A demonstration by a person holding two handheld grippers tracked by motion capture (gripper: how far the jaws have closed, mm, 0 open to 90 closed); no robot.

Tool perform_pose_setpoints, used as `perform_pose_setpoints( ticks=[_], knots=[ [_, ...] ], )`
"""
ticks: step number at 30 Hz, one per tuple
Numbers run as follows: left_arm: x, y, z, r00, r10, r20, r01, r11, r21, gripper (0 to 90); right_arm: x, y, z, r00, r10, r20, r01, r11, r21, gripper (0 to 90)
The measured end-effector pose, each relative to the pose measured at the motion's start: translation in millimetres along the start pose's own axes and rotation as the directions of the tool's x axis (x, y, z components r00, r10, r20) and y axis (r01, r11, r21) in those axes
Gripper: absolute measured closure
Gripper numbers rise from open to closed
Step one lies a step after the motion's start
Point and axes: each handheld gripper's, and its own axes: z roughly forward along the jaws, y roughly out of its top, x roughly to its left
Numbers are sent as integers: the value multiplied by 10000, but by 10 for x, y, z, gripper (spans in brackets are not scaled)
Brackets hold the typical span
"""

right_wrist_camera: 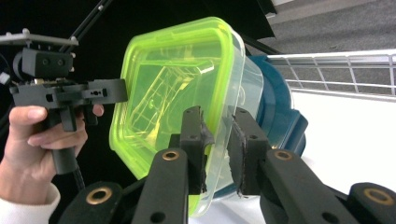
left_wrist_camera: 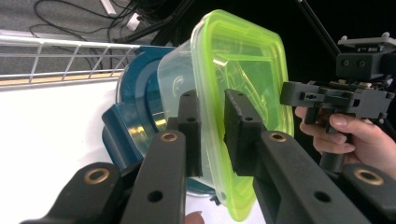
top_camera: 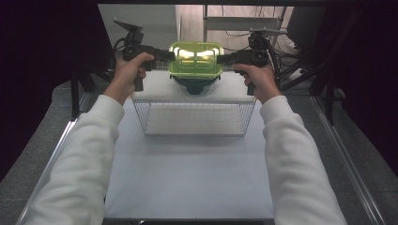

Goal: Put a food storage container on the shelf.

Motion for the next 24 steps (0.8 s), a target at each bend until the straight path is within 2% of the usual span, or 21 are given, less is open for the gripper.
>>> perform_pose_setpoints(
  ticks=[7,11,13,16,17,19,22,24],
  knots=[
    [127,26,70,9990,-378,227,379,9993,-46,729,-88,18,106,9990,437,9,-436,9990,-118,698],
    [156,25,114,9994,-291,180,292,9996,-56,694,-124,8,120,9978,631,-190,-634,9979,-158,669],
    [164,23,129,9997,-225,37,225,9997,-98,631,-139,3,124,9972,716,-228,-721,9972,-199,622],
    [179,25,132,9993,-292,-253,281,9987,-425,453,-167,-5,129,9977,677,58,-676,9974,-261,475],
    [179,25,122,9991,-236,-362,218,9985,-510,388,-177,-10,125,9979,637,127,-631,9971,-417,428],
    [174,21,92,9991,-69,-418,42,9980,-634,324,-193,-24,94,9985,543,15,-540,9945,-892,377],
    [119,-2,4,9974,395,-601,-442,9959,-785,274,-199,-44,29,9992,301,-269,-331,9922,-1204,318],
    [69,-36,-75,9952,770,-602,-823,9924,-917,262,-175,-61,-23,9999,-118,-110,103,9917,-1282,294]
  ],
)
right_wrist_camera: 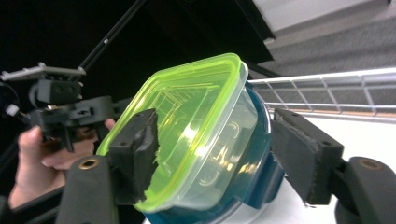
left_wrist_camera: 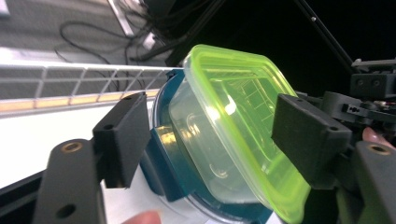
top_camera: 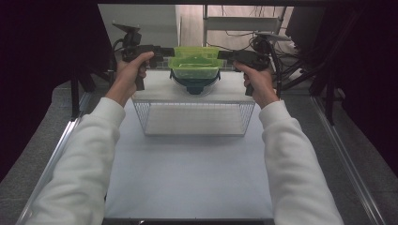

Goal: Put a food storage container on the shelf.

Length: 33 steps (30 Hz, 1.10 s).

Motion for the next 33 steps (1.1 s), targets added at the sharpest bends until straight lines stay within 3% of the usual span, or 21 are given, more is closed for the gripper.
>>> perform_pose_setpoints(
  ticks=[3,6,12,22,28,31,33],
  knots=[
    [-55,-58,-127,9993,371,24,-371,9992,-163,255,63,-22,-126,9973,-734,87,735,9973,-67,274],
    [-89,-124,-235,9973,725,90,-723,9972,-181,247,147,-62,-268,9875,-1570,100,1572,9873,-245,267],
    [-135,-260,-375,9929,1188,20,-1187,9924,-328,239,194,-162,-433,9649,-2617,231,2614,9651,155,260],
    [-187,-528,-563,9841,1773,100,-1770,9839,-259,233,207,-390,-588,9350,-3513,484,3488,9357,537,249],
    [-279,-756,-677,9704,2411,-140,-2412,9705,-41,232,243,-554,-689,9142,-4007,602,3974,9157,592,248],
    [-299,-899,-724,9674,2531,-68,-2532,9674,-47,231,244,-641,-749,9082,-4136,645,4101,9100,611,248],
    [-316,-1007,-745,9625,2706,-171,-2706,9627,24,230,245,-737,-798,8998,-4306,704,4268,9021,636,248]
  ],
)
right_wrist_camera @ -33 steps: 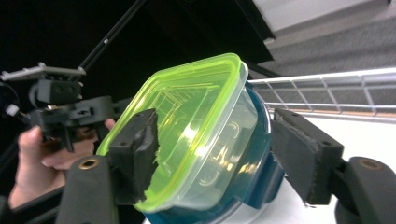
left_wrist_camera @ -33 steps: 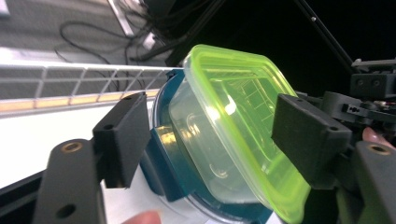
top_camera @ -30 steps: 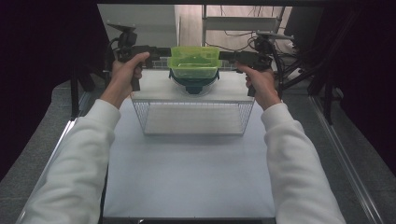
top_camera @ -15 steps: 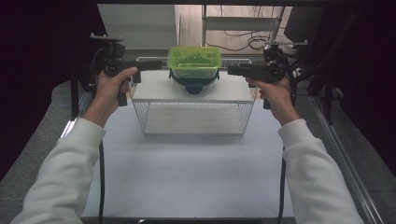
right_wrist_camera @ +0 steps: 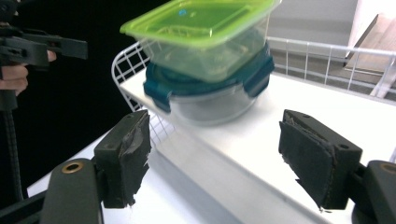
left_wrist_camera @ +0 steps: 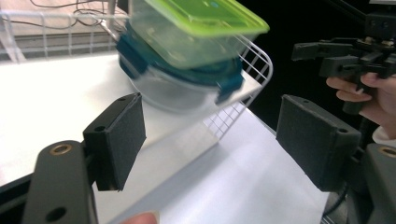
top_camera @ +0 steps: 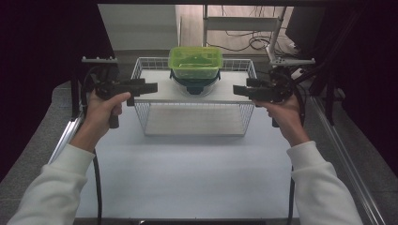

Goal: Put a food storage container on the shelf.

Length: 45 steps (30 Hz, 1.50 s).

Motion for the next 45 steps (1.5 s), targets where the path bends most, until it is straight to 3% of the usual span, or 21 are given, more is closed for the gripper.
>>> perform_pose_setpoints(
  ticks=[6,12,16,20,24,29,31,32,35,36,40,42,45],
  knots=[
    [-120,-338,-2,9977,579,-366,-567,9978,332,230,117,-302,-89,9985,-466,282,458,9986,277,248],
    [-175,-786,48,9928,995,-664,-940,9923,804,225,175,-736,-137,9988,-436,220,425,9978,508,248],
    [-145,-1108,74,9948,772,-670,-700,9920,1046,226,144,-1054,-168,9993,-178,333,153,9972,735,242],
    [-107,-1395,112,9945,747,-731,-633,9870,1475,225,92,-1350,-182,9990,308,320,-338,9945,990,235],
    [-69,-1612,121,9926,802,-913,-640,9836,1684,224,83,-1601,-203,9970,327,701,-408,9922,1175,227],
    [-22,-1915,175,9891,829,-1219,-538,9728,2253,222,103,-1884,-177,9940,9,1096,-203,9841,1765,225],
    [-11,-2027,210,9870,898,-1334,-532,9651,2563,222,99,-1996,-152,9936,-8,1132,-231,9775,2098,225],
    [-12,-2076,231,9847,998,-1429,-577,9602,2733,222,92,-2044,-142,9932,37,1164,-293,9751,2196,225],
    [-21,-2198,304,9690,1604,-1878,-939,9425,3208,225,55,-2162,-122,9917,69,1287,-375,9709,2367,225],
    [-17,-2208,316,9684,1633,-1882,-944,9395,3294,223,39,-2185,-118,9905,116,1370,-447,9695,2410,225],
    [-9,-2204,321,9661,1607,-2022,-918,9454,3126,221,15,-2270,-70,9880,21,1547,-438,9628,2666,225],
    [5,-2212,315,9615,1680,-2177,-957,9466,3080,222,24,-2296,-40,9881,-101,1537,-346,9577,2857,224],
    [51,-2236,288,9648,1278,-2297,-593,9571,2838,224,27,-2317,-13,9878,-161,1552,-314,9539,2984,220]
  ],
)
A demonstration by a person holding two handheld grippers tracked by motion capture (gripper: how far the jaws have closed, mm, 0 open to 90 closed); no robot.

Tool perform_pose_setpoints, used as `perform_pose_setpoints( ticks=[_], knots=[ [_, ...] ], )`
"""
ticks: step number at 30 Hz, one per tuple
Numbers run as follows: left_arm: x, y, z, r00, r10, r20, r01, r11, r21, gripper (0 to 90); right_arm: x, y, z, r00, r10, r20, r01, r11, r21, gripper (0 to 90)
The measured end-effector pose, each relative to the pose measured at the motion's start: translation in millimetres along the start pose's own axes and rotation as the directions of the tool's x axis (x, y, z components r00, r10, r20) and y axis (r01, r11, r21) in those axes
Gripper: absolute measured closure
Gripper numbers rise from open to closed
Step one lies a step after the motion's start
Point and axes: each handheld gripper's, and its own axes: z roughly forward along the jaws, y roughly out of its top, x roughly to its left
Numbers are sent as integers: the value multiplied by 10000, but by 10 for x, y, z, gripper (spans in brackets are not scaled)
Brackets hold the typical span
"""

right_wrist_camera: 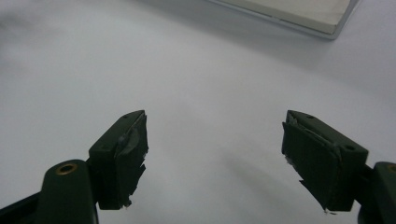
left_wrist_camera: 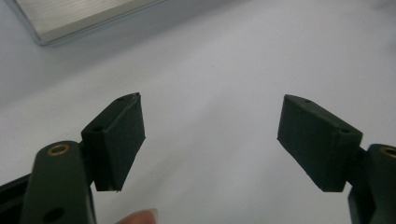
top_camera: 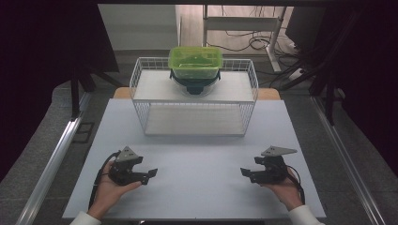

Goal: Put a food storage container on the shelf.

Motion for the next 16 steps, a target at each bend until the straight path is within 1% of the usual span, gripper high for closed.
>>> perform_pose_setpoints(
  ticks=[2,4,7,11,14,16],
  knots=[
    [28,-13,-2,9999,-121,-70,121,9999,-5,225,4,1,-8,10000,88,-41,-88,10000,-35,220],
    [49,-18,2,9996,-250,-120,249,9997,-17,226,-4,-1,-14,10000,4,0,-4,10000,-98,220],
    [41,-14,16,9996,-244,-147,244,9997,-16,227,-17,-3,-28,10000,7,-20,-7,9999,-158,220],
    [26,-21,35,9996,-76,-282,80,9999,131,227,-34,4,-52,10000,70,-58,-72,9996,-276,220],
    [33,-14,20,9995,-188,-266,188,9998,1,228,-55,9,-66,9998,153,-85,-156,9992,-378,220],
    [44,-6,14,9993,-225,-311,224,9997,-57,230,-69,9,-71,9998,128,-119,-133,9991,-401,219]
  ],
)
